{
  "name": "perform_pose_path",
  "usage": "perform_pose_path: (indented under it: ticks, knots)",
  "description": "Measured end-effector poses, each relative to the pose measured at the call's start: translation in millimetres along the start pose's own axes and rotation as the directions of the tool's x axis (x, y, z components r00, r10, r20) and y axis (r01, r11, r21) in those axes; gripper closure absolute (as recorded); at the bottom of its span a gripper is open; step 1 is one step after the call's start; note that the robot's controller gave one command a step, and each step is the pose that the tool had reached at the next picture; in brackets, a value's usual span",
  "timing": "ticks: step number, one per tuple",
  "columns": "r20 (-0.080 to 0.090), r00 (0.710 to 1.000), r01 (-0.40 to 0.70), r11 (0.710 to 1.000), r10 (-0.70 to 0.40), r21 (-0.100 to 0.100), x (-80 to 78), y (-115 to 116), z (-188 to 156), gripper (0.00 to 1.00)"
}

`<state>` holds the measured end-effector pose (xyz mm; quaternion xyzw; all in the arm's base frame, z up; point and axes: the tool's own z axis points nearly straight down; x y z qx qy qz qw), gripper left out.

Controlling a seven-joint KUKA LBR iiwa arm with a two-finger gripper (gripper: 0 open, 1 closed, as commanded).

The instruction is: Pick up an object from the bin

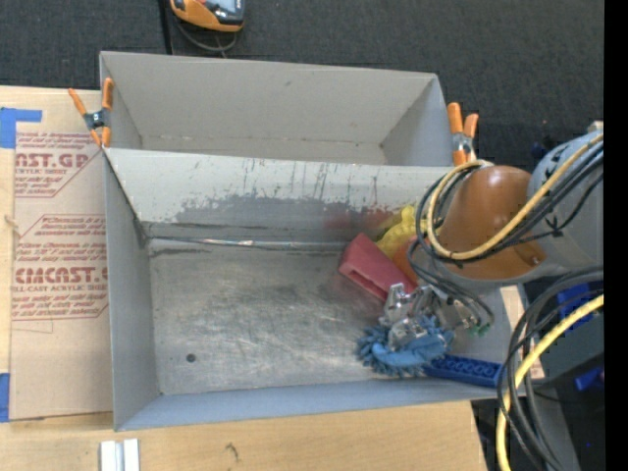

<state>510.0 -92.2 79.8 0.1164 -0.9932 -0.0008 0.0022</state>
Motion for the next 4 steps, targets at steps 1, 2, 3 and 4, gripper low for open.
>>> perform_pose_path:
  ticks: [1,2,3,4]
  knots:
    - [0.0,1.0,0.0,1.0,0.0,0.0,0.0,0,0,1.0]
    - [-0.005,1.0,-0.005,1.0,0.005,-0.004,-5.2,-5,-35,1.0]
    - [0.013,1.0,0.011,1.0,-0.011,0.005,-7.7,-17,-53,1.0]
    - [0.007,0.999,0.036,0.999,-0.036,0.003,-14.2,13,-175,1.0]
